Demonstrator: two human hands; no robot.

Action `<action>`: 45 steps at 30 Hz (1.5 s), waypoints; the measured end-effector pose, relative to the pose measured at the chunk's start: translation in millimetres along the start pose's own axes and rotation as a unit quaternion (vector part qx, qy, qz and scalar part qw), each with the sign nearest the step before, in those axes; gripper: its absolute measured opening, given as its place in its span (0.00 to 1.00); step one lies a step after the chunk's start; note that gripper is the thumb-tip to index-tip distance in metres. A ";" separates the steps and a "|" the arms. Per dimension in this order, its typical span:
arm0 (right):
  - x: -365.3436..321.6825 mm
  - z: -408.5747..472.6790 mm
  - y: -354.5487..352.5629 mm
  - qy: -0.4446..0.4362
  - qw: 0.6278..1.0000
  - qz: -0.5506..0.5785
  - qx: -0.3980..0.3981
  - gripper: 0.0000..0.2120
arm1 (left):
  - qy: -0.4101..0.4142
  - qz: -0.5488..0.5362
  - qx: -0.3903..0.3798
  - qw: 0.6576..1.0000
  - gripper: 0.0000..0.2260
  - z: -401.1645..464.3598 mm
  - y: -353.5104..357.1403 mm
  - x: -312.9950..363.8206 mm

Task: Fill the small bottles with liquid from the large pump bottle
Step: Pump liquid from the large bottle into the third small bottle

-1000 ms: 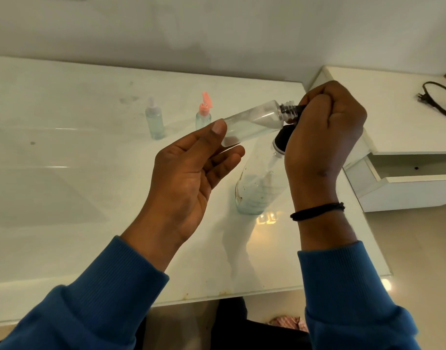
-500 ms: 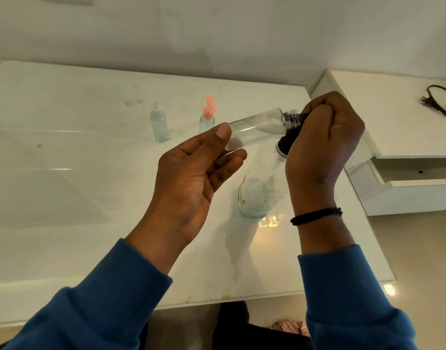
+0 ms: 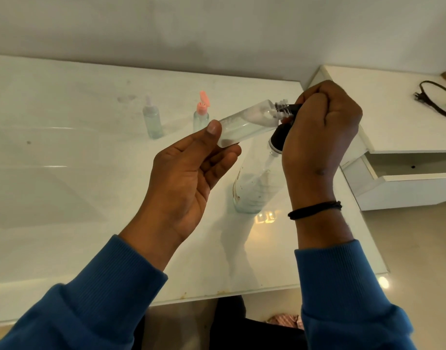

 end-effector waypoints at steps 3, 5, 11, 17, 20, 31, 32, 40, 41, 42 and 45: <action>3.1 -2.4 1.7 0.005 1.000 0.007 -0.003 0.11 | 0.002 -0.004 0.003 1.000 0.16 0.4 -1.1 1.1; 1.6 -1.3 1.2 0.003 1.000 0.003 -0.004 0.11 | 0.001 -0.006 0.004 1.000 0.17 0.4 -1.3 1.7; 4.2 -3.7 3.2 0.019 1.000 0.025 0.002 0.11 | 0.002 -0.009 0.004 1.000 0.17 0.1 -1.7 2.6; -1.3 -0.6 -1.8 0.006 1.000 -0.010 0.010 0.11 | 0.008 0.000 0.003 1.000 0.15 -0.9 -0.3 3.0; -0.1 -4.5 2.3 0.010 1.000 -0.003 0.012 0.10 | 0.013 0.001 0.013 1.000 0.15 -0.6 -1.0 4.5; 3.2 -4.4 4.8 0.028 0.999 0.034 -0.010 0.13 | 0.007 -0.007 0.012 1.000 0.14 -1.6 -1.1 5.9; 3.2 -3.5 4.1 0.027 0.999 0.034 -0.014 0.13 | 0.006 -0.008 0.013 1.000 0.15 -1.7 -1.6 5.4; 4.0 -7.9 8.3 0.039 0.998 0.056 -0.013 0.11 | 0.003 -0.013 0.023 1.000 0.16 -0.8 -3.0 4.6; 2.7 -5.9 6.3 0.030 0.999 0.043 -0.014 0.11 | 0.003 -0.012 0.020 1.000 0.16 -1.2 -2.0 4.6; 0.8 -3.8 4.2 0.020 0.999 0.032 -0.012 0.10 | 0.003 -0.010 0.019 1.000 0.16 -1.5 -1.0 4.7; -1.5 -3.5 3.8 0.016 0.999 0.038 -0.010 0.10 | 0.004 -0.006 0.021 1.000 0.15 -0.9 0.2 4.5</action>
Point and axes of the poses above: each hand's wrist, its own z-axis towards the middle knuckle, its own y-axis out of the palm, x = y × z, the point moved 9 cm from there along z, towards the middle knuckle, and after that the axes turned 9 degrees about -y, right-handed, at the moved point
